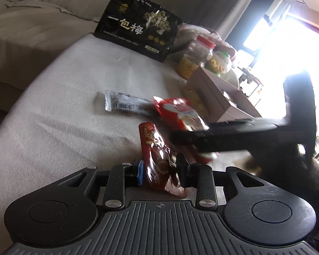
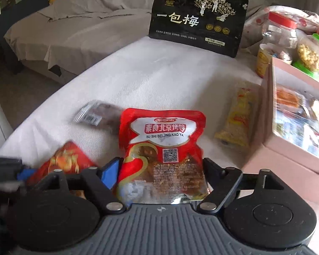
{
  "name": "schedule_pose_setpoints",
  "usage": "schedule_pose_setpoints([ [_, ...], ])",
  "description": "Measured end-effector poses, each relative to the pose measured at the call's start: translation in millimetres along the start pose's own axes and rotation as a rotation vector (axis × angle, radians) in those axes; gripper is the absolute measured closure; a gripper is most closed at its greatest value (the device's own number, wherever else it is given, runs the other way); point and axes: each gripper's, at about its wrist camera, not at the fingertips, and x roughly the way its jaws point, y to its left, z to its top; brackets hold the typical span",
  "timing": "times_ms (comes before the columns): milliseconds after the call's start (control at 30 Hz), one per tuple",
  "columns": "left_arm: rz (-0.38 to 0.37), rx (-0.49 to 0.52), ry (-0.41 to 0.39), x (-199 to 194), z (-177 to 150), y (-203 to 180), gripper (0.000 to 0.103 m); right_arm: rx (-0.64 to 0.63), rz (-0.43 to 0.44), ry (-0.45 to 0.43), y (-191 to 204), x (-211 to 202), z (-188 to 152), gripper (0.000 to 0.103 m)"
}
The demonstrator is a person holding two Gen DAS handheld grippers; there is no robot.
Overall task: Organize snacks
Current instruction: 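Carry the candy packet and red pouch with both tools over the pink box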
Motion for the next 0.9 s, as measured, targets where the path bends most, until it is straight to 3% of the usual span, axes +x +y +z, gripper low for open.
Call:
schedule_pose_setpoints([
  [233,-0.029,0.026,-0.011,-4.7,-0.3,-13.4,0.078,-0.018,-0.02,-0.005,-10.9,-45.2,-39.0,0.029],
  [367,-0.076,0.078,-0.01,-7.4,2.8,-33.1,0.079,0.058,-0.055,-0.021,-34.3,-69.0,-59.3,0.029],
  [667,-0.072,0.15,0.018,0.5,3.1,-61.7,0.08,0.159,-0.153,-0.093,-72.4,-105.2,-101.1,0.029],
  [900,-0.107,0.289,0.036,2.9,7.9,-106.4,0.08,0.165,-0.221,-0.158,-86.9,-134.9,-122.3,0.029],
])
